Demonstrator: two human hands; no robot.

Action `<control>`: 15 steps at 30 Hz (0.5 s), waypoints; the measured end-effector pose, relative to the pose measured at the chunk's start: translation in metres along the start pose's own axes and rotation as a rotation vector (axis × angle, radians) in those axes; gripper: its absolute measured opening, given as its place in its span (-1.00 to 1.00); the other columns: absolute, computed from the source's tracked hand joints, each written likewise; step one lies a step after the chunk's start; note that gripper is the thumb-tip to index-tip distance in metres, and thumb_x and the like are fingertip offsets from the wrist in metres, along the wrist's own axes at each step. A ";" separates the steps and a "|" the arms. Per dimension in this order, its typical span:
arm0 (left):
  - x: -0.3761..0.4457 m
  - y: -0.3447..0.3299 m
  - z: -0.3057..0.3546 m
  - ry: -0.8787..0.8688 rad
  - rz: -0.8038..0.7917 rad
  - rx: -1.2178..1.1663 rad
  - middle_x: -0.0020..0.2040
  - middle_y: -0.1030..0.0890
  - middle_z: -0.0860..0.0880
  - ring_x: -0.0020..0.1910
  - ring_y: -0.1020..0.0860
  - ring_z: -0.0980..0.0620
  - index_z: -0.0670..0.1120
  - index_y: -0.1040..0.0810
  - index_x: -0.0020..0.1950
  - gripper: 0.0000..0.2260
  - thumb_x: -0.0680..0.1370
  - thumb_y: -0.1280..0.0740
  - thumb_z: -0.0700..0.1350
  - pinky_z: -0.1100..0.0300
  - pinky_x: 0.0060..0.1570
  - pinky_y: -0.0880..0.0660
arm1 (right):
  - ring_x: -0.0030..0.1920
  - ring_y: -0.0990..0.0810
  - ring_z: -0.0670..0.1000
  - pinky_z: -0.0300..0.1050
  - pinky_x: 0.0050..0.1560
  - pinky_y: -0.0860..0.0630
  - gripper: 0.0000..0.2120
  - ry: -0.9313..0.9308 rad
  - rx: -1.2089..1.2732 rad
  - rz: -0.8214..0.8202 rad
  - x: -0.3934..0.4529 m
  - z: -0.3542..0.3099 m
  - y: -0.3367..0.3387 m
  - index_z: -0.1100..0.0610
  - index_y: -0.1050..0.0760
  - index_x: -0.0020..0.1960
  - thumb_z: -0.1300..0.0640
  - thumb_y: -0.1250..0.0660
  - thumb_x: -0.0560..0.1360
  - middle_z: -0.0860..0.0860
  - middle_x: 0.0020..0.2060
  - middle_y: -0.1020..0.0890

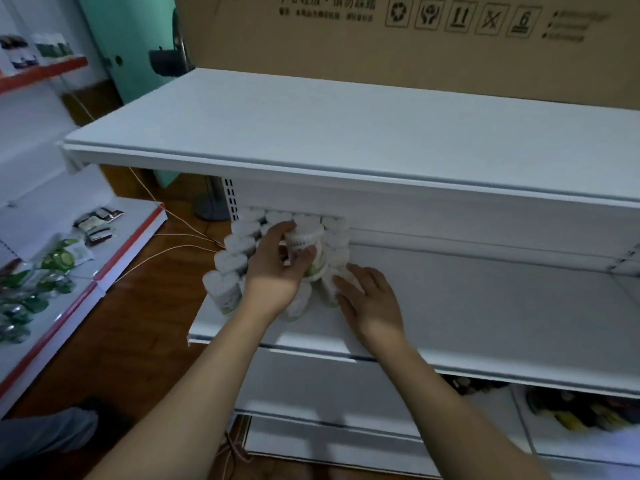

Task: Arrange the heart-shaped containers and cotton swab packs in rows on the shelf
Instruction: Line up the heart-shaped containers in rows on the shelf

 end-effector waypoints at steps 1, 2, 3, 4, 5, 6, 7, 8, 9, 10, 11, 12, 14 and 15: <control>0.000 0.002 -0.002 -0.005 -0.011 -0.001 0.12 -0.51 0.15 -0.01 -0.51 0.32 0.01 -0.45 0.36 -0.59 0.55 -0.45 -0.07 0.46 -0.07 -0.45 | 0.09 -0.57 0.35 0.17 0.03 -0.57 -0.73 0.012 -0.012 -0.011 0.001 -0.001 0.000 0.15 -0.64 0.19 0.17 -0.39 0.51 0.24 0.23 -0.60; 0.000 0.003 -0.005 -0.004 -0.022 -0.001 0.13 -0.52 0.14 0.02 -0.52 0.26 0.00 -0.46 0.36 -0.59 0.54 -0.45 -0.08 0.42 -0.04 -0.45 | 0.08 -0.57 0.36 0.18 0.00 -0.58 -0.71 0.034 -0.027 -0.024 0.001 -0.002 -0.001 0.17 -0.63 0.21 0.22 -0.39 0.49 0.25 0.23 -0.59; 0.000 0.005 -0.008 0.001 -0.033 -0.005 0.14 -0.52 0.13 0.04 -0.52 0.22 0.00 -0.46 0.36 -0.59 0.54 -0.46 -0.09 0.42 -0.03 -0.45 | 0.08 -0.57 0.36 0.19 -0.01 -0.59 -0.67 0.051 -0.040 -0.046 0.002 -0.002 -0.001 0.18 -0.62 0.23 0.25 -0.39 0.47 0.25 0.25 -0.59; -0.001 0.006 -0.010 0.005 -0.042 -0.011 0.13 -0.52 0.13 0.01 -0.52 0.26 -0.01 -0.47 0.35 -0.60 0.53 -0.46 -0.10 0.47 -0.05 -0.44 | 0.09 -0.57 0.37 0.19 -0.01 -0.59 -0.62 0.060 -0.048 -0.070 0.004 -0.002 -0.001 0.19 -0.60 0.26 0.28 -0.39 0.45 0.25 0.27 -0.57; -0.002 0.007 -0.011 0.007 -0.045 -0.017 0.11 -0.52 0.15 -0.01 -0.52 0.31 -0.01 -0.47 0.34 -0.60 0.53 -0.46 -0.11 0.53 -0.09 -0.43 | 0.10 -0.56 0.37 0.20 -0.01 -0.60 -0.58 0.061 -0.051 -0.098 0.005 -0.002 -0.001 0.19 -0.57 0.30 0.30 -0.39 0.44 0.25 0.29 -0.56; -0.002 0.008 -0.012 0.007 -0.049 -0.019 0.09 -0.51 0.17 -0.03 -0.50 0.39 -0.01 -0.47 0.34 -0.60 0.53 -0.46 -0.12 0.56 -0.11 -0.42 | 0.13 -0.55 0.38 0.21 0.00 -0.60 -0.55 0.060 -0.052 -0.122 0.005 -0.002 -0.001 0.19 -0.55 0.33 0.31 -0.38 0.43 0.24 0.32 -0.54; -0.002 0.008 -0.014 0.005 -0.052 -0.022 0.09 -0.51 0.16 -0.04 -0.48 0.45 -0.02 -0.47 0.34 -0.60 0.53 -0.46 -0.13 0.58 -0.12 -0.41 | 0.15 -0.53 0.38 0.22 0.00 -0.59 -0.52 0.052 -0.054 -0.147 0.005 -0.002 -0.002 0.19 -0.52 0.35 0.31 -0.37 0.43 0.23 0.34 -0.52; -0.001 0.009 -0.015 0.002 -0.056 -0.023 0.10 -0.52 0.15 -0.04 -0.47 0.48 -0.03 -0.47 0.34 -0.60 0.53 -0.46 -0.14 0.59 -0.12 -0.41 | 0.18 -0.52 0.38 0.22 0.01 -0.59 -0.50 0.038 -0.059 -0.166 0.005 -0.003 -0.002 0.18 -0.50 0.38 0.31 -0.37 0.43 0.23 0.36 -0.50; 0.000 0.010 -0.016 0.001 -0.063 -0.026 0.12 -0.52 0.13 -0.04 -0.47 0.48 -0.03 -0.47 0.35 -0.59 0.53 -0.46 -0.14 0.59 -0.12 -0.41 | 0.21 -0.51 0.38 0.24 0.01 -0.59 -0.47 0.019 -0.062 -0.187 0.006 -0.004 -0.002 0.17 -0.48 0.39 0.31 -0.37 0.43 0.22 0.38 -0.48; 0.001 0.010 -0.016 0.001 -0.073 -0.021 0.14 -0.52 0.12 -0.02 -0.47 0.47 -0.02 -0.46 0.35 -0.59 0.53 -0.46 -0.13 0.59 -0.12 -0.41 | 0.23 -0.50 0.38 0.25 0.02 -0.59 -0.46 0.003 -0.057 -0.208 0.006 -0.005 -0.002 0.17 -0.47 0.41 0.31 -0.37 0.43 0.22 0.40 -0.46; 0.001 0.010 -0.015 0.000 -0.081 -0.012 0.17 -0.51 0.12 0.00 -0.47 0.43 -0.01 -0.46 0.36 -0.58 0.53 -0.46 -0.11 0.59 -0.11 -0.41 | 0.26 -0.48 0.38 0.26 0.03 -0.59 -0.45 -0.012 -0.043 -0.231 0.007 -0.006 -0.002 0.17 -0.45 0.42 0.30 -0.36 0.43 0.22 0.42 -0.44; 0.001 0.010 -0.014 -0.004 -0.089 0.002 0.19 -0.51 0.12 0.02 -0.47 0.39 0.00 -0.46 0.37 -0.58 0.53 -0.46 -0.10 0.58 -0.10 -0.41 | 0.29 -0.46 0.38 0.27 0.06 -0.58 -0.45 -0.026 -0.028 -0.252 0.008 -0.008 0.000 0.16 -0.44 0.44 0.30 -0.34 0.44 0.21 0.44 -0.42; 0.001 0.008 -0.012 -0.013 -0.105 0.028 0.21 -0.51 0.11 0.02 -0.48 0.34 0.00 -0.45 0.37 -0.56 0.53 -0.46 -0.08 0.54 -0.08 -0.42 | 0.34 -0.42 0.35 0.25 0.15 -0.56 -0.42 -0.067 0.004 -0.256 0.008 -0.013 0.008 0.17 -0.38 0.47 0.31 -0.31 0.46 0.21 0.47 -0.38; 0.002 0.007 -0.011 -0.014 -0.118 0.034 0.21 -0.51 0.12 0.02 -0.48 0.35 0.00 -0.45 0.37 -0.56 0.52 -0.47 -0.07 0.52 -0.07 -0.43 | 0.35 -0.41 0.31 0.21 0.20 -0.54 -0.44 -0.105 0.034 -0.215 0.010 -0.016 0.015 0.18 -0.36 0.49 0.30 -0.27 0.48 0.21 0.46 -0.38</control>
Point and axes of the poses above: each hand's wrist, its own x-axis towards the middle knuckle, its own y-axis out of the back of the hand, z = x × y, the point moved 3 cm from there along x, towards the middle knuckle
